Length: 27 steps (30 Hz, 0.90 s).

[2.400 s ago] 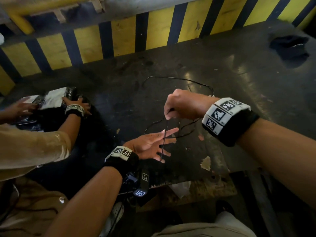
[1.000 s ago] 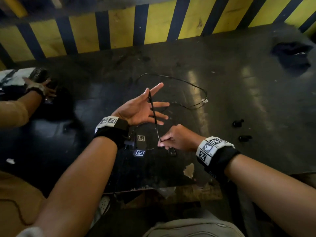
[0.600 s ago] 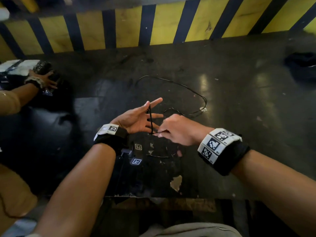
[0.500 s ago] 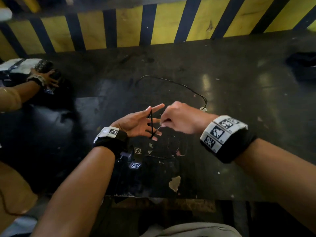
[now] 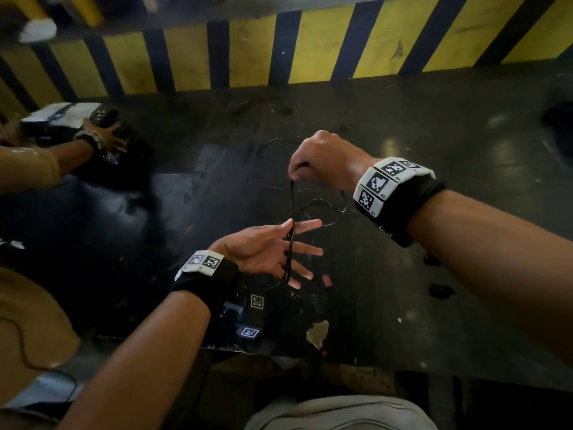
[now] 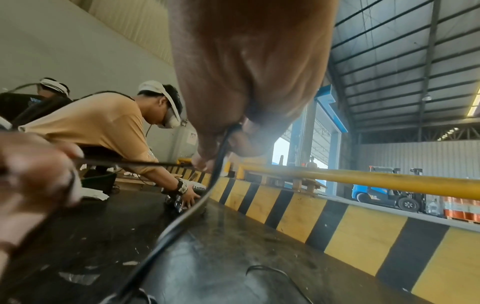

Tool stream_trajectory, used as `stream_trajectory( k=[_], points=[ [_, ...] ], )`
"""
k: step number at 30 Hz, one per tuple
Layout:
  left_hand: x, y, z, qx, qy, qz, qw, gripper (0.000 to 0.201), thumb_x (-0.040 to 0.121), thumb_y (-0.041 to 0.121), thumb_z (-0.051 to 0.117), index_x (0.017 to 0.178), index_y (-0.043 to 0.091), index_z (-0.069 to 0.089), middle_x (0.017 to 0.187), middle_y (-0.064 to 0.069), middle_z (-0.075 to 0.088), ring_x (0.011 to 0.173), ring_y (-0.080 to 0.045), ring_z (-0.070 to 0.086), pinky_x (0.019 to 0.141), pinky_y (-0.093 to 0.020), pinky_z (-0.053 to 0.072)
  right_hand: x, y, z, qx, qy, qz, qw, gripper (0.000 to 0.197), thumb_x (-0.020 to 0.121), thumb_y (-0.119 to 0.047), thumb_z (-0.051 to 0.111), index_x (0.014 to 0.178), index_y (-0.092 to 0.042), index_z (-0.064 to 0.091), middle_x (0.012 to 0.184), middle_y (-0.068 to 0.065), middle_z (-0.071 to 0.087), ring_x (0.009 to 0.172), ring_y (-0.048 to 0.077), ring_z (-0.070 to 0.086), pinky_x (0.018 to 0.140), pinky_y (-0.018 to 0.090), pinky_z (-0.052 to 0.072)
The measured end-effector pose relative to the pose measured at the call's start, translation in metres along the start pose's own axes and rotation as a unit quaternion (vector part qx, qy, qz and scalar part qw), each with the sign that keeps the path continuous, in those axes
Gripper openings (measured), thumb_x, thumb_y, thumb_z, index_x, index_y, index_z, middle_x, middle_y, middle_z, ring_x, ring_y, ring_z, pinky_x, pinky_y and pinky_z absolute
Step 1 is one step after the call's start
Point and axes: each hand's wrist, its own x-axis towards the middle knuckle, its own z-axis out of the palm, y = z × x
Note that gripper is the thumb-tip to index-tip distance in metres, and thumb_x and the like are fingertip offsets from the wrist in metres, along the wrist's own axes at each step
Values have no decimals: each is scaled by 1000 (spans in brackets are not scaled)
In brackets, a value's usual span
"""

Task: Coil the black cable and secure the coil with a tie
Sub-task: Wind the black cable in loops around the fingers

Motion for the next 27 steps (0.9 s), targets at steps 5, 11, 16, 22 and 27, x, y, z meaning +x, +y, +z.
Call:
stream_trajectory(
  k=[5, 11, 16, 22, 27],
  points=[
    [-12, -2, 14, -13, -68, 19, 997, 56, 98, 45, 43, 153, 34, 40, 163, -28, 22, 142, -65, 15, 112, -77, 15, 6, 9, 12, 8, 29, -53, 998, 12, 90, -33, 71, 98, -32, 80, 101, -8, 75, 96, 19, 71, 89, 40, 57],
    [-26, 14, 27, 1, -101, 102, 990, 51, 100, 48, 34, 149, 36, 43, 164, -27, 21, 141, -67, 16, 110, -78, 17, -10, 23, 47, 26, -48, -47, 997, 15, 92, -19, 71, 93, -31, 78, 96, -2, 79, 87, 13, 75, 78, 24, 56],
    [-29, 40, 29, 18, -59, 166, 984, 53, 98, 51, 44, 149, 39, 43, 161, -24, 29, 136, -59, 36, 107, -71, 35, -33, 17, 101, 158, -97, -21, 983, 22, 97, -31, 59, 95, -43, 76, 84, -8, 73, 77, 1, 68, 80, 24, 52],
    [-28, 56, 6, 26, 16, 191, 981, 57, 99, 51, 38, 154, 41, 31, 161, -27, 29, 138, -66, 25, 107, -71, 35, -60, -6, 140, 237, -85, -45, 967, 17, 99, -18, 63, 107, -15, 78, 86, -1, 77, 72, 11, 73, 74, 34, 61],
    [-26, 48, -17, 20, 76, 180, 981, 54, 101, 51, 30, 155, 43, 31, 157, -24, 38, 135, -60, 36, 105, -70, 40, -69, -20, 135, 229, -101, -85, 964, 19, 100, -16, 60, 112, -13, 75, 88, 0, 76, 73, 8, 70, 65, 18, 56]
  ],
)
